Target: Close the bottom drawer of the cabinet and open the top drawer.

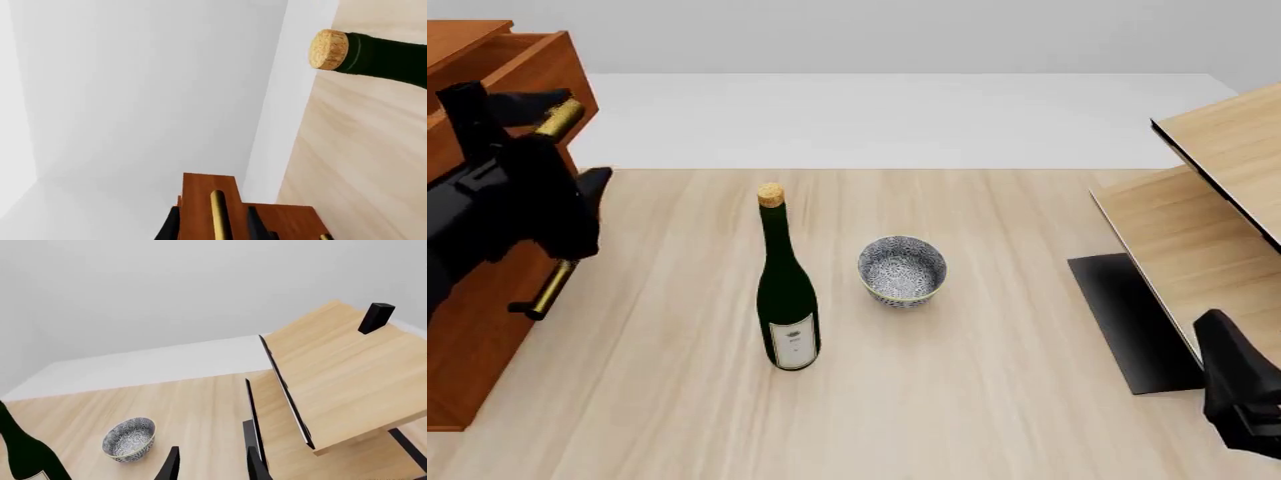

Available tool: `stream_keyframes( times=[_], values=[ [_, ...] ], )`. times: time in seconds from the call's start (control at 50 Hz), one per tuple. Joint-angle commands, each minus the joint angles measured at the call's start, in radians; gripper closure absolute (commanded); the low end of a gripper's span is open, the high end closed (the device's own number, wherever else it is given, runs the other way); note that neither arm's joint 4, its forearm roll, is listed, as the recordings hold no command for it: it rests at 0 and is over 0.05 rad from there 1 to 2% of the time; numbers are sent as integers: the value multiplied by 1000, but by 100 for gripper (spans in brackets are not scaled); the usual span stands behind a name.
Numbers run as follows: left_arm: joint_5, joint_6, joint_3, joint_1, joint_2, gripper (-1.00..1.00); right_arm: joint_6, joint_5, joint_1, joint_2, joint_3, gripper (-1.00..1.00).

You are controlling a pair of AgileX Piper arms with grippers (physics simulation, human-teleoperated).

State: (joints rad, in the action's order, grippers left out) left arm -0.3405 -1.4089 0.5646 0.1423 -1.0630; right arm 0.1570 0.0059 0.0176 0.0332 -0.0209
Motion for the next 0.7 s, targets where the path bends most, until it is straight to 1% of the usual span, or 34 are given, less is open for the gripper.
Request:
stream_keyframes(
  times=[0.02,0.04,0.06,0.08,0.1,0.12,0.14,0.16,0.2,0.22,0.24,0.26,0.28,0.3,0.32,0.34,0.38,0.42,0.44,0.46,0.5,0.52,0.54,0.56,0.6,0.62,0.64,0.66,0.68,0.7],
  values=[
    [79,63,81,32,35,-100,13,-8,-5,9,0,-100],
    [118,104,118,35,40,-100,15,-9,-5,10,0,-100],
    [146,129,144,29,43,-100,17,-10,-6,11,0,-100],
    [131,112,139,19,45,-100,18,-12,-7,13,0,-100],
    [133,110,141,17,45,-100,18,-12,-7,14,0,-100],
    [156,135,164,6,51,-100,19,-13,-7,14,0,-100],
    [202,181,205,1,56,-100,19,-12,-7,14,0,-100],
    [231,211,232,-20,64,-100,20,-12,-6,14,0,-100],
    [265,240,267,-19,68,-100,20,-12,-5,13,1,-100],
    [314,289,309,-27,71,-100,20,-12,-5,13,1,-100],
    [339,310,333,-42,80,-100,20,-12,-4,13,1,-100],
    [340,310,334,-42,80,-100,20,-11,-4,12,1,-100],
    [381,377,389,-74,103,-100,21,-12,-3,12,2,-100],
    [423,405,416,-75,96,-100,20,-12,-3,12,2,-100],
    [417,378,405,-58,98,-100,21,-11,-2,11,2,-100],
    [469,441,456,-81,103,-100,20,-9,-1,9,2,-100],
    [495,461,481,-80,105,-100,20,-8,-1,9,1,-100],
    [577,553,556,-76,88,-100,18,-8,0,8,2,-100],
    [590,568,570,-77,85,-100,18,-8,0,8,2,-100],
    [621,599,596,-77,73,-100,17,-8,0,9,2,-100],
    [610,601,589,-133,92,-100,16,-11,0,11,2,-100],
    [628,619,599,-139,87,-100,17,-11,0,12,2,-100],
    [654,640,613,-119,71,-100,17,-12,0,12,2,-100],
    [665,642,610,-119,68,-100,17,-12,0,12,2,-100],
    [749,729,675,-97,30,-100,17,-14,0,14,2,-100],
    [765,743,689,-95,22,-100,17,-14,0,15,2,-100],
    [767,739,692,-98,25,-100,17,-15,1,15,2,-100],
    [788,760,711,-94,15,-100,16,-15,1,15,3,-100],
    [835,809,752,-87,-10,-100,16,-14,2,15,3,-100],
    [846,824,766,-90,-15,-100,16,-14,3,15,3,-100]
  ],
)
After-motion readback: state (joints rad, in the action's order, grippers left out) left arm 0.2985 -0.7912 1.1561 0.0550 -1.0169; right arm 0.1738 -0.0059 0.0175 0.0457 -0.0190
